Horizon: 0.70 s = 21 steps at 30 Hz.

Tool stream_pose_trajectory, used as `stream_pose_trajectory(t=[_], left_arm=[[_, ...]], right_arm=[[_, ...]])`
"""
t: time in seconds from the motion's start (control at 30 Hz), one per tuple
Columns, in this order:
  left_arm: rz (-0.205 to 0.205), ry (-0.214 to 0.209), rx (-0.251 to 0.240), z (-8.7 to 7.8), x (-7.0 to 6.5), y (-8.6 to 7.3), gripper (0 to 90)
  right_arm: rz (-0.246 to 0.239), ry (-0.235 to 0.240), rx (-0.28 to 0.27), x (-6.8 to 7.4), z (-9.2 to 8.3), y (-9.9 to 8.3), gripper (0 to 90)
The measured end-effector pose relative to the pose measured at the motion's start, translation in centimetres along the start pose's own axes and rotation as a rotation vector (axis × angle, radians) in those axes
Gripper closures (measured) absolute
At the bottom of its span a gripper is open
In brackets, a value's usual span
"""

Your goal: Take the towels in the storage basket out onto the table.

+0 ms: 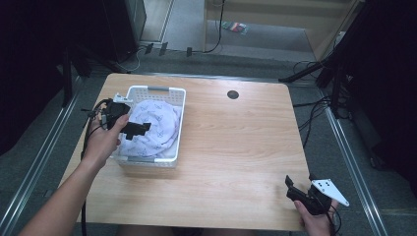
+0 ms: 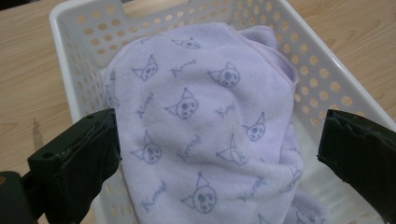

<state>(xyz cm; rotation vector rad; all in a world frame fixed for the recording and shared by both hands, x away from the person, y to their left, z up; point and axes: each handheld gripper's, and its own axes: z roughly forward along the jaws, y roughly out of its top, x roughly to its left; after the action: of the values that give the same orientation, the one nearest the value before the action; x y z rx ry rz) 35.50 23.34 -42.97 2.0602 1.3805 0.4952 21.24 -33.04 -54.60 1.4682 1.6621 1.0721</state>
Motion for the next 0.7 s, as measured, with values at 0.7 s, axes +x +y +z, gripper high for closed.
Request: stream_pose_trajectory(t=[0.7], left_arm=[[-0.114, 0.007, 0.248, 6.9, 0.4, 1.0, 0.0]], right_arm=[[-0.003, 0.004, -0.004, 0.0, 0.0, 0.0, 14.9]])
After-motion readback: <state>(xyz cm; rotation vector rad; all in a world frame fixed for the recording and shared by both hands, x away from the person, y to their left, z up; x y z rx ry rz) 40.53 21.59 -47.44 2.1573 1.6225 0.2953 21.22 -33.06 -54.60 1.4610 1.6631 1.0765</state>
